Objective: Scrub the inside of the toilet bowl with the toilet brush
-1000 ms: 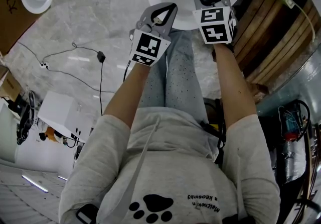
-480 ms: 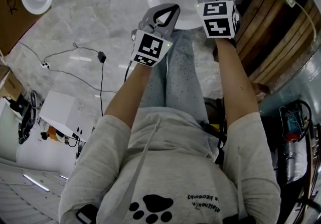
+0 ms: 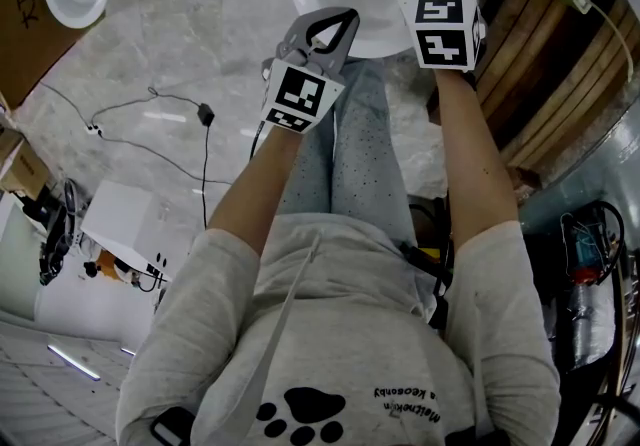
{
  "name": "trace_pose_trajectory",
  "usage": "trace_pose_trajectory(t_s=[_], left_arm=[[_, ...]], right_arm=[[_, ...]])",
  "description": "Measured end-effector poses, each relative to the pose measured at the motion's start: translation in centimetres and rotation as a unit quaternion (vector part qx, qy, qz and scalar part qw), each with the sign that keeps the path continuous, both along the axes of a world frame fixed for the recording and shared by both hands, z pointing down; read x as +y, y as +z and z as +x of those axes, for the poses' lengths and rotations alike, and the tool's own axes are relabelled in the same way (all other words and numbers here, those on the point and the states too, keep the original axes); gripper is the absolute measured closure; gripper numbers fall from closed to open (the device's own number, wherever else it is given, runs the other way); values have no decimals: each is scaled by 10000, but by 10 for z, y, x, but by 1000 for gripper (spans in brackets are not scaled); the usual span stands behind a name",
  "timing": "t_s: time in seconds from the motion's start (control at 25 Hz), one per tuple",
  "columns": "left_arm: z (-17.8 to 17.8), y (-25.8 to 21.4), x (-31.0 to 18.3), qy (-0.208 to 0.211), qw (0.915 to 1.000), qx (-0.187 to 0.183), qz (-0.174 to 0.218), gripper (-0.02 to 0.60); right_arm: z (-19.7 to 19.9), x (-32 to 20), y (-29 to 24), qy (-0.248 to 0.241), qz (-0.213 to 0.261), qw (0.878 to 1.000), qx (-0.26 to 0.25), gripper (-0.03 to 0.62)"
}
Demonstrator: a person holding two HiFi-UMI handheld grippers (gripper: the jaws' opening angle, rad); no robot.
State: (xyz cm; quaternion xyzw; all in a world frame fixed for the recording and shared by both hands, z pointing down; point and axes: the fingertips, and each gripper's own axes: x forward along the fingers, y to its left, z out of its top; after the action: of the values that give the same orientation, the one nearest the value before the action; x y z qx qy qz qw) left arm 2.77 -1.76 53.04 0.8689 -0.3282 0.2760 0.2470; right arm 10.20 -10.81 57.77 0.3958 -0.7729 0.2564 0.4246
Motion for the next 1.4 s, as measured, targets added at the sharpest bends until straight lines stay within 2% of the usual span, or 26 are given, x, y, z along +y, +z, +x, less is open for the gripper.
trace_pose_trajectory(t_s=[0.68, 1.4], left_arm=[[24, 6, -14, 242, 9997, 59, 85, 580], [55, 14, 7, 547, 9984, 135, -47, 580]], right_arm=[[33, -6, 6, 397, 102, 9991, 95, 441], [89, 21, 18, 642, 28, 9975, 304, 434]])
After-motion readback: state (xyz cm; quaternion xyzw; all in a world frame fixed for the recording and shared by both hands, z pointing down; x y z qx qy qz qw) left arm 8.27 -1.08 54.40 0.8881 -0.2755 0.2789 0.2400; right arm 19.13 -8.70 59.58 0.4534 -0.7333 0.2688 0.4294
